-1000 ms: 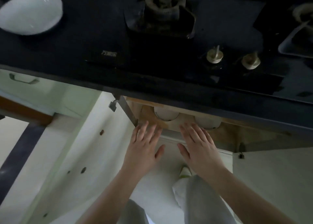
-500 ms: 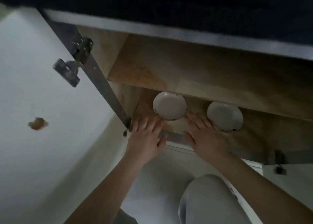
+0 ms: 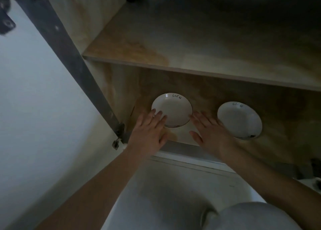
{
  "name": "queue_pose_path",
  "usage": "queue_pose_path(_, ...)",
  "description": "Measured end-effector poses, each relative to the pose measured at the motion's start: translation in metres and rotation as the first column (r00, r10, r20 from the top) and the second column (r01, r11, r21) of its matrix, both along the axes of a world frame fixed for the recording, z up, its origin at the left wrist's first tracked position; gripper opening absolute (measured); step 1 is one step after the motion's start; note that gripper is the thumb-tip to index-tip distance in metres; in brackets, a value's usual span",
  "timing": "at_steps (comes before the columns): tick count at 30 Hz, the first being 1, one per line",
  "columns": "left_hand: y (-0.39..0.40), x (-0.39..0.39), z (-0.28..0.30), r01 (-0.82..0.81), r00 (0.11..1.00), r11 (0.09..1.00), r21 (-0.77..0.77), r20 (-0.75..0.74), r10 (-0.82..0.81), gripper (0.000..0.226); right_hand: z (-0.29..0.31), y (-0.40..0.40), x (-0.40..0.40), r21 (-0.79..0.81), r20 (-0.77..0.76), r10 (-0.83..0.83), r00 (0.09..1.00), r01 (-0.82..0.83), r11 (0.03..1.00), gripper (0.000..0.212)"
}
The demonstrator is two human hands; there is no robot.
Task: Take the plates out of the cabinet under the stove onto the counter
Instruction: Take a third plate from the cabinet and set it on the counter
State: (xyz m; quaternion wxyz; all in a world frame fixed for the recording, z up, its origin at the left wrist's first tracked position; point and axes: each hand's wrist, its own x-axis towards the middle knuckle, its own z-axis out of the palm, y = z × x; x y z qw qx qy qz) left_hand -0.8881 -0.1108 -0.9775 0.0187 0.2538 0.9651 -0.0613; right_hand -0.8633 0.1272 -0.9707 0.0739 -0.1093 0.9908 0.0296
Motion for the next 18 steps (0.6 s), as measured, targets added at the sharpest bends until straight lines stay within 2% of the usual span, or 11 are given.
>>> queue_pose_path(3, 0.001, -0.006, -0.019, 0.015, 1.0, 1.0, -0.02, 0.017, -0.014, 0.07, -0.013, 0.0, -0.008, -0.014, 0.009, 0.037, 0.999, -0.037, 0.999, 0.064)
queue_pose_path(6, 0.003, -0.016, -0.041, -0.014, 0.995, 1.0, -0.013, 0.098, 0.015, 0.065, -0.029, -0.003, -0.016, -0.04, -0.002, 0.076, 0.997, -0.076, 0.996, 0.068)
queue_pose_path(9, 0.008, -0.029, -0.058, -0.031, 0.989, 0.999, -0.033, 0.141, 0.035, 0.064, -0.057, -0.003, -0.029, -0.023, 0.035, 0.081, 0.996, -0.08, 0.997, 0.062)
queue_pose_path(14, 0.014, -0.048, -0.079, -0.076, 0.974, 0.997, -0.02, 0.212, 0.078, 0.063, -0.091, -0.002, -0.053, -0.043, 0.101, 0.045, 0.994, -0.04, 0.998, 0.06)
queue_pose_path(18, 0.015, -0.061, -0.09, -0.249, 0.933, 0.962, 0.112, 0.293, 0.207, 0.061, -0.107, 0.0, -0.073, -0.152, 0.135, -0.081, 0.988, 0.101, 0.983, 0.059)
